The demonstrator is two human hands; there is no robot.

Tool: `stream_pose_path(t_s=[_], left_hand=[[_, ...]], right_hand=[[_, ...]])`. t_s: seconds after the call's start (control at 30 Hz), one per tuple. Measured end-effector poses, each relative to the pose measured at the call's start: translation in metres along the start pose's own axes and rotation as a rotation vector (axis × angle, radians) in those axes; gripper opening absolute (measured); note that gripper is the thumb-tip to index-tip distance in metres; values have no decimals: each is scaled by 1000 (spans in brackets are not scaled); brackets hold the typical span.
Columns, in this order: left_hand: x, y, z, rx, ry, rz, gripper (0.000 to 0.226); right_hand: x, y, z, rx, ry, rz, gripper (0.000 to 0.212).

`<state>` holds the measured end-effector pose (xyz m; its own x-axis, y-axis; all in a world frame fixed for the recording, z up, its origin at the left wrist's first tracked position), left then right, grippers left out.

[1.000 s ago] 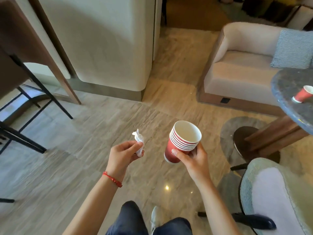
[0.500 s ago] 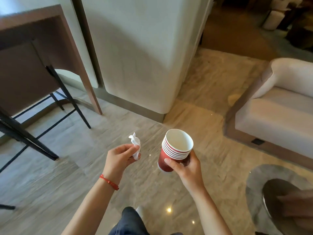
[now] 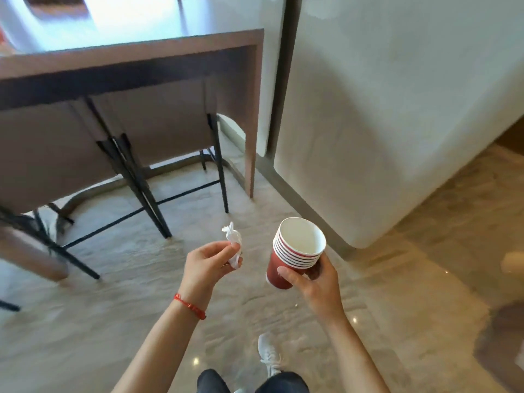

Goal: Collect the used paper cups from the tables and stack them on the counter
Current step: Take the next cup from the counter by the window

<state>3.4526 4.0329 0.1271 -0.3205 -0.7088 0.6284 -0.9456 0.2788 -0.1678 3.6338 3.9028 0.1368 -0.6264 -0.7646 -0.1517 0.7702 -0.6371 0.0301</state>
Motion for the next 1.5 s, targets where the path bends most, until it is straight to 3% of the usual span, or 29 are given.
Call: stream_pose_path(t_s=[0.23,0.5,0.73,1.33,1.5], left_hand=[[-23,48,-26,243,-70,-246,3],[-38,88,-38,447,-121,-411,7],[-66,138,-71,492,-165,-470,32],[-182,309,-260,385,-295,-425,15],[-217,338,-305,359,-343,-451,28]], right_hand=[[-90,-84,-13,-42,17,419,60],[-140,-155,-30,-66,-24,656,57],[-170,-227,-35,-71,-11,740,60],[-292,-471,-4,-133,101,699,61],[-339,-532,7,-184,161,742,63]])
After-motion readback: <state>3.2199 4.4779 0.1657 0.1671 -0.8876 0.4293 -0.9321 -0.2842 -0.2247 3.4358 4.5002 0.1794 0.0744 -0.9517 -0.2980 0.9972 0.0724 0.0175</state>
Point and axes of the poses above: each hand's wrist, its own x-axis away from the middle knuckle, its own y-axis out of the back of the hand, z = x × y, the point moved 10 cm from there along -x, towards the middle knuckle, and after that the axes turned 14 degrees about y, right-handed, at the moved point
